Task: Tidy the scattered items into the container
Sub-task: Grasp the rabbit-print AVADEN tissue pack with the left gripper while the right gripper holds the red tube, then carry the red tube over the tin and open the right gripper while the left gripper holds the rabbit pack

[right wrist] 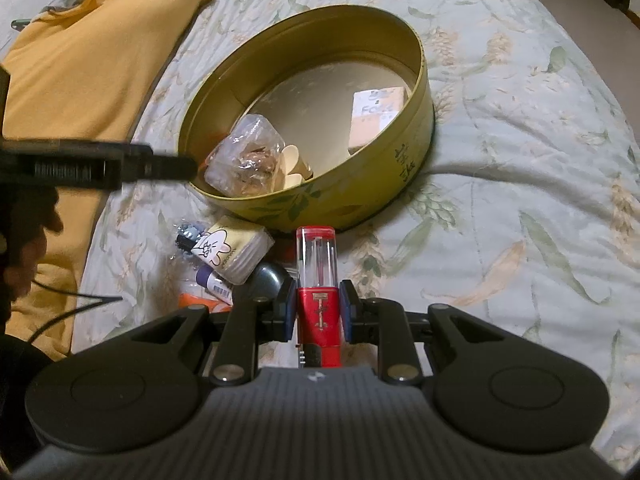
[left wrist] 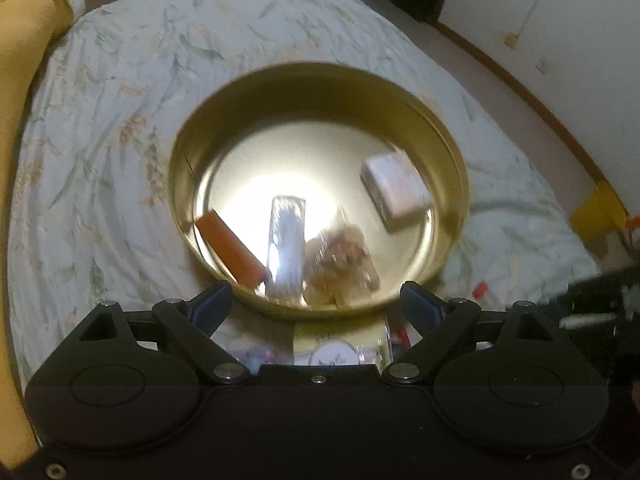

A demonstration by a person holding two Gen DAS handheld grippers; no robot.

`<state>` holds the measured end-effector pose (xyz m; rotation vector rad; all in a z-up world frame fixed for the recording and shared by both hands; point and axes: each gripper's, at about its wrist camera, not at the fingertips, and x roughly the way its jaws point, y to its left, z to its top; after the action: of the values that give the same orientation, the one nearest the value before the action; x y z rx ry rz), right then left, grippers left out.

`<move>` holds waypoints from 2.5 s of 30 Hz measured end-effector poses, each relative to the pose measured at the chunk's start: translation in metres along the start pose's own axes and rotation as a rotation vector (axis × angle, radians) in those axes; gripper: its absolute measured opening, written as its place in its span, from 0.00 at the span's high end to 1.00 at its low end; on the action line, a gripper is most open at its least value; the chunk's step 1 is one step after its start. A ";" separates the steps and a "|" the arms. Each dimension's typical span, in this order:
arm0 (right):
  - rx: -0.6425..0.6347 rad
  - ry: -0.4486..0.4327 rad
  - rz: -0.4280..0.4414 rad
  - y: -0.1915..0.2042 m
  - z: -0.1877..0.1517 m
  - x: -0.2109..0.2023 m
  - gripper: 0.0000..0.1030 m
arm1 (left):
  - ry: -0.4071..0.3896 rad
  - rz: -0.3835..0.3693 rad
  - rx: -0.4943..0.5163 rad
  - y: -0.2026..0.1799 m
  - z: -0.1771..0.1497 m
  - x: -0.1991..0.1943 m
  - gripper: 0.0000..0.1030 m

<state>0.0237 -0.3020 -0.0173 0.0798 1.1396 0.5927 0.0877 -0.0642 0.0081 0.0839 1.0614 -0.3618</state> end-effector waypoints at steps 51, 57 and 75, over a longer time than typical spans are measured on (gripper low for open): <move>-0.001 0.009 -0.032 -0.004 -0.001 0.002 0.76 | 0.048 -0.038 -0.159 0.011 -0.054 -0.005 0.39; 0.007 0.024 -0.029 -0.005 -0.002 0.004 0.76 | 0.025 -0.012 -0.161 0.021 -0.063 -0.019 0.39; 0.015 0.012 -0.080 0.000 -0.001 0.000 0.76 | -0.025 -0.051 -0.193 0.044 -0.070 -0.020 0.38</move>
<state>0.0226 -0.3025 -0.0181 0.0434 1.1540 0.5137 0.0346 -0.0013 -0.0137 -0.1196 1.0701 -0.3042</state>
